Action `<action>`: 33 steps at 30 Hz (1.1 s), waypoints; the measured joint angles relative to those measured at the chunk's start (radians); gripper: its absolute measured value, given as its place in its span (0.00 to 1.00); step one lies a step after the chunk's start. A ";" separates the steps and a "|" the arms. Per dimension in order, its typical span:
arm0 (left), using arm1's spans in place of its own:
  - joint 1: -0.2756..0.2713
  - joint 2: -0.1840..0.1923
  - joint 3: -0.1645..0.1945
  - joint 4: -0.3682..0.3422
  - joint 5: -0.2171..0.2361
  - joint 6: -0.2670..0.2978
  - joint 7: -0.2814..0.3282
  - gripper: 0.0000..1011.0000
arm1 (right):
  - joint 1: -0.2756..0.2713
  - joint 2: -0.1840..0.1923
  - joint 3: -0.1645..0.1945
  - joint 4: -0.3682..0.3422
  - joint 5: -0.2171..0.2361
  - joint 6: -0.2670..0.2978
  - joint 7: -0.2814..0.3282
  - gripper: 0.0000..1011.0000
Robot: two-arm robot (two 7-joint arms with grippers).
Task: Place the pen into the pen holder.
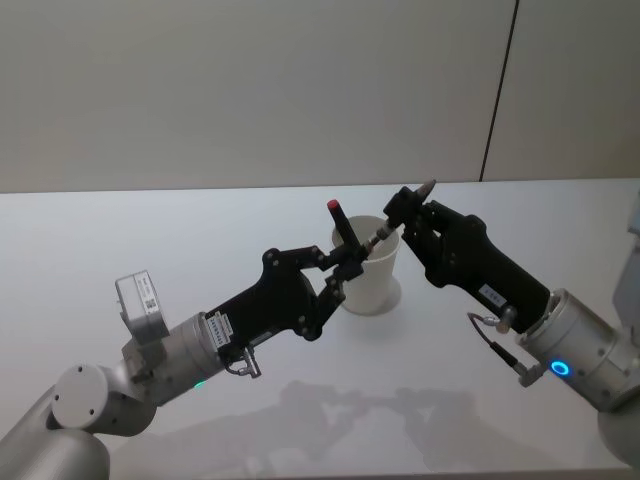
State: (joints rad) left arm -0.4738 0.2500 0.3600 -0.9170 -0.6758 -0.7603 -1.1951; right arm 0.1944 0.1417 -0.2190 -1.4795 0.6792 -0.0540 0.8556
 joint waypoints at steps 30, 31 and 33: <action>0.000 0.000 0.000 0.000 -0.001 0.000 0.000 0.99 | -0.002 0.020 -0.007 -0.006 0.018 -0.028 -0.020 0.11; 0.000 0.000 0.000 0.000 -0.001 0.000 0.000 0.99 | -0.002 0.022 -0.007 -0.005 0.018 -0.029 -0.023 0.11; 0.000 0.000 0.000 0.000 -0.001 -0.001 0.000 0.99 | -0.001 0.024 -0.007 -0.005 0.017 -0.034 -0.028 0.11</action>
State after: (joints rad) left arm -0.4738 0.2497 0.3600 -0.9171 -0.6768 -0.7608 -1.1953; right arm 0.1935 0.1653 -0.2262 -1.4845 0.6957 -0.0879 0.8272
